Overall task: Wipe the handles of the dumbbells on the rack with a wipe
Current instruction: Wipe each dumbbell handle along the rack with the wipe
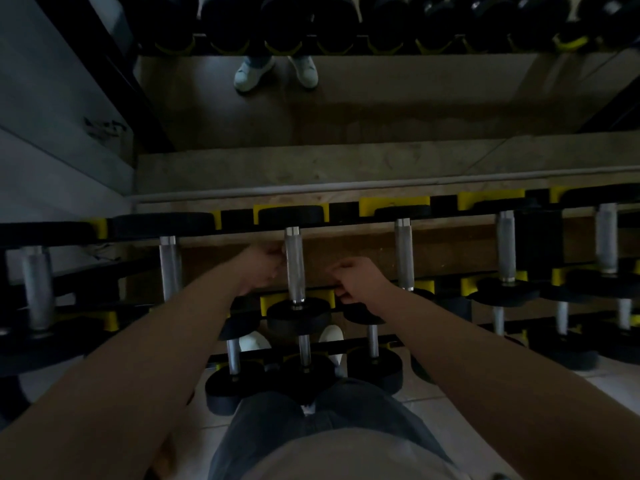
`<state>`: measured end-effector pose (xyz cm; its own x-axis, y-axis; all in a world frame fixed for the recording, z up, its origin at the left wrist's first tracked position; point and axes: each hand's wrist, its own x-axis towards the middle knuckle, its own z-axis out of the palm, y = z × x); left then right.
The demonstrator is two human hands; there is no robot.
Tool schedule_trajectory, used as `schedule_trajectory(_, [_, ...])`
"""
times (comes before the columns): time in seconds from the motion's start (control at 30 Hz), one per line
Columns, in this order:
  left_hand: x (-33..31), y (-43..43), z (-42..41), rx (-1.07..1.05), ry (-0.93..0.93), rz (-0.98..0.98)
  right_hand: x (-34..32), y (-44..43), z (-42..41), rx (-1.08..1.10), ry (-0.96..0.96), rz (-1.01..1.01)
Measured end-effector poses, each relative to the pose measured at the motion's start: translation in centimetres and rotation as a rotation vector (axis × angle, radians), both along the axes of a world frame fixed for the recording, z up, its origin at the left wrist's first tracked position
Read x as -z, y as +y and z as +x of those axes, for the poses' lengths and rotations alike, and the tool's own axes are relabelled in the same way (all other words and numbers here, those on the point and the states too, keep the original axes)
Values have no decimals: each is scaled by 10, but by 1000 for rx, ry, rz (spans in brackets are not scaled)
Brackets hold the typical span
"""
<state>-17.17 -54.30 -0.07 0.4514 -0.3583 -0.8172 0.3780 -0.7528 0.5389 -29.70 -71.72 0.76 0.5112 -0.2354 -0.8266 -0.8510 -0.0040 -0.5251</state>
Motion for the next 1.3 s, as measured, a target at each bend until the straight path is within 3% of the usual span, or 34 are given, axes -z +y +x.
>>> schedule_trajectory(0.07, [5,9,-14,243,36,106,0,-2,-2,14,7,19])
schedule_trajectory(0.13, [9,11,-23,324,60,153,0,-4,-5,37,26,55])
schedule_trajectory(0.23, [7,10,-16,238,105,119,-3,-4,-10,69,49,111])
schedule_trajectory(0.4, [6,-10,8,-268,90,-142,-5,-8,-11,85,35,113])
schedule_trajectory(0.47, [8,-11,5,-240,68,-119,-5,-10,-12,107,37,118])
schedule_trajectory(0.63, [23,19,-22,202,142,109,-4,-13,-15,117,56,118])
schedule_trajectory(0.8, [13,19,-24,233,53,122,-5,-6,-16,77,53,100])
schedule_trajectory(0.9, [13,29,-18,189,-13,138,-7,-2,-12,-1,-20,48])
schedule_trajectory(1.0, [6,41,-14,138,49,130,-9,6,-4,-100,-115,-32])
schedule_trajectory(1.13, [-9,36,-18,-69,108,-45,-18,26,3,-207,-240,-9])
schedule_trajectory(1.23, [-27,20,-28,-103,48,-111,-18,38,6,-283,-320,-60])
schedule_trajectory(1.3, [-27,12,-32,-166,-17,-118,-15,39,11,-214,-332,-72])
